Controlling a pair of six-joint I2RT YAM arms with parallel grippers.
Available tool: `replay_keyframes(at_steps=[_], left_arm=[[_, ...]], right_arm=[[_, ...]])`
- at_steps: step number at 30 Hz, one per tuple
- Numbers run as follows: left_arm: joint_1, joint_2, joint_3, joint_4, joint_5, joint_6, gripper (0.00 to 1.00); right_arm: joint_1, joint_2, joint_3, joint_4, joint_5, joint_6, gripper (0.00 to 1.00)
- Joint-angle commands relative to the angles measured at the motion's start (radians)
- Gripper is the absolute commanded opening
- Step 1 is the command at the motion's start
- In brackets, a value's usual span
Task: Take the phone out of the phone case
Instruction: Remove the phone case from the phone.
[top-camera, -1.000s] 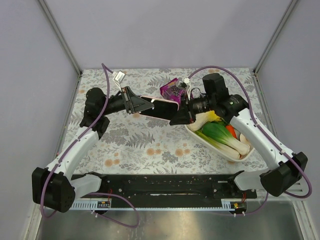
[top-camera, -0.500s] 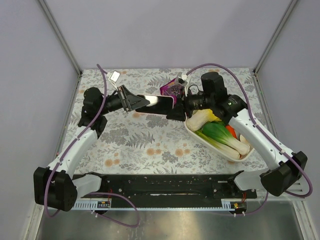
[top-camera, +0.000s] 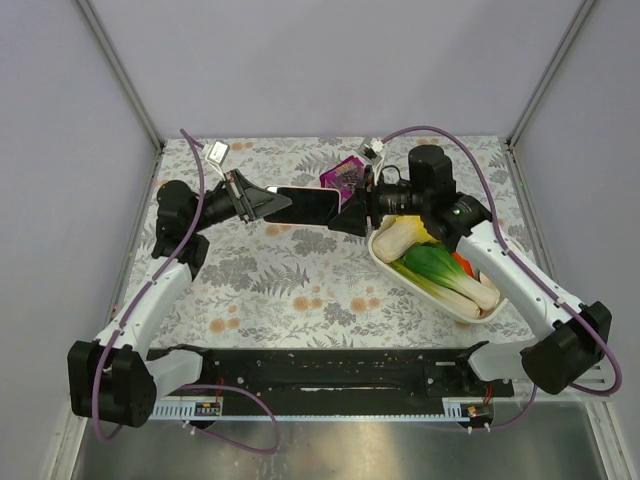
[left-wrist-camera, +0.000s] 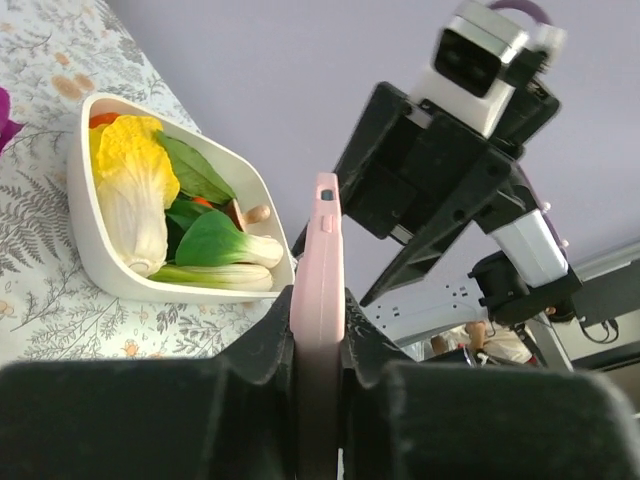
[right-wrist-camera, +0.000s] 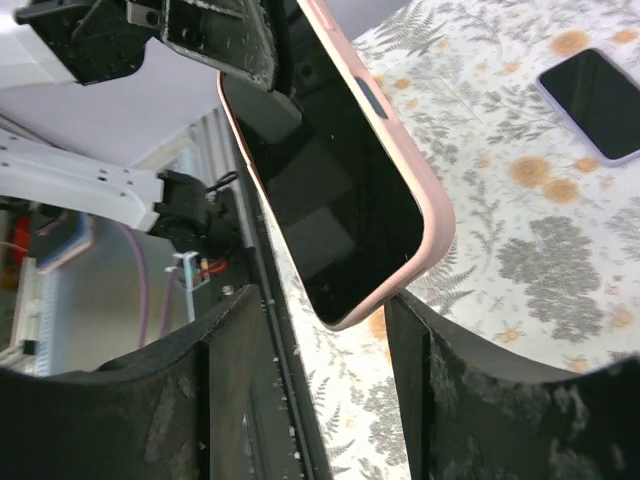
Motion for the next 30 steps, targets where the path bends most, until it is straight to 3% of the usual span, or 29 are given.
replay_keyframes(at_steps=[1, 6, 12, 20, 24, 30], left_arm=[[0.007, -0.043, 0.004, 0.176, 0.036, -0.051, 0.0], [0.012, -0.049, 0.001, 0.212, 0.045, -0.078, 0.0], [0.013, -0.052, 0.0, 0.233, 0.058, -0.092, 0.0], [0.013, -0.05, -0.002, 0.222, 0.059, -0.086, 0.0], [0.013, -0.047, -0.005, 0.199, 0.053, -0.077, 0.0], [0.024, -0.03, -0.02, 0.103, -0.007, -0.069, 0.0]], right_arm=[[-0.016, -0.021, -0.058, 0.237, -0.2, 0.102, 0.58], [-0.016, -0.035, -0.158, 0.441, -0.346, 0.149, 0.51], [-0.015, -0.064, -0.192, 0.449, -0.376, 0.092, 0.45], [-0.019, -0.088, -0.2, 0.453, -0.371, 0.055, 0.27], [-0.019, -0.105, -0.224, 0.527, -0.394, 0.07, 0.1], [-0.019, -0.136, -0.209, 0.564, -0.443, 0.072, 0.03]])
